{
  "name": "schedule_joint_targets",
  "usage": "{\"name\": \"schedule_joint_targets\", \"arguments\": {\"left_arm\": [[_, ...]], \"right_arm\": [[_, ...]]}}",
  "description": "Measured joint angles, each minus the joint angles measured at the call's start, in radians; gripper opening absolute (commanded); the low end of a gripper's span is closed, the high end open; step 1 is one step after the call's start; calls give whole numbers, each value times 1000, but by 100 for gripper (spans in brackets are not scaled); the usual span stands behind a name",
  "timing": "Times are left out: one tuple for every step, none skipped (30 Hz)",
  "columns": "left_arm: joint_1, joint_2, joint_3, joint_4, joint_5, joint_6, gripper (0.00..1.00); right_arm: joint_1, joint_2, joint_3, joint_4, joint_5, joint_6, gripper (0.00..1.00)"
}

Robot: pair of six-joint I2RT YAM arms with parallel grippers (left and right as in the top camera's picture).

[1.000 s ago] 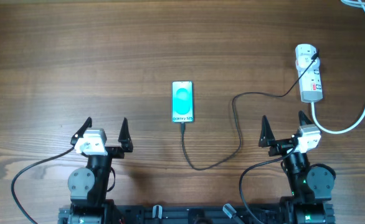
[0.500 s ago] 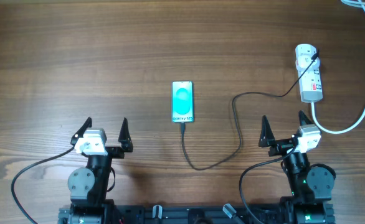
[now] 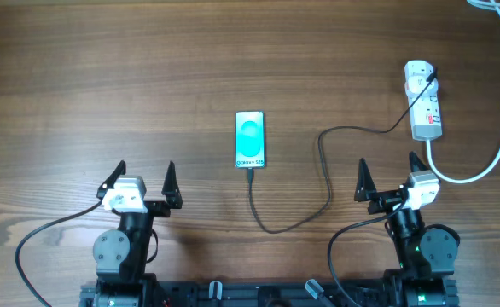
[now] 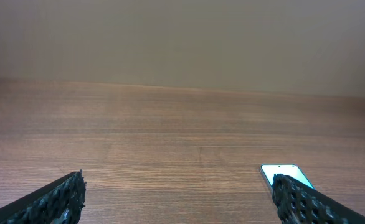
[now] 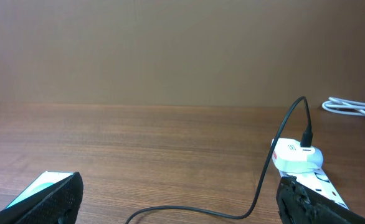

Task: Plug charger to phone and switch on socket

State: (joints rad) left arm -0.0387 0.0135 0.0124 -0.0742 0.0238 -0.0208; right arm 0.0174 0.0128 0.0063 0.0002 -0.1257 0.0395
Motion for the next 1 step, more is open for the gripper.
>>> {"name": "schedule_joint_targets", "arguments": {"left_arm": [[0,0,0,0,0,0,100]], "right_arm": [[0,0,0,0,0,0,100]]}}
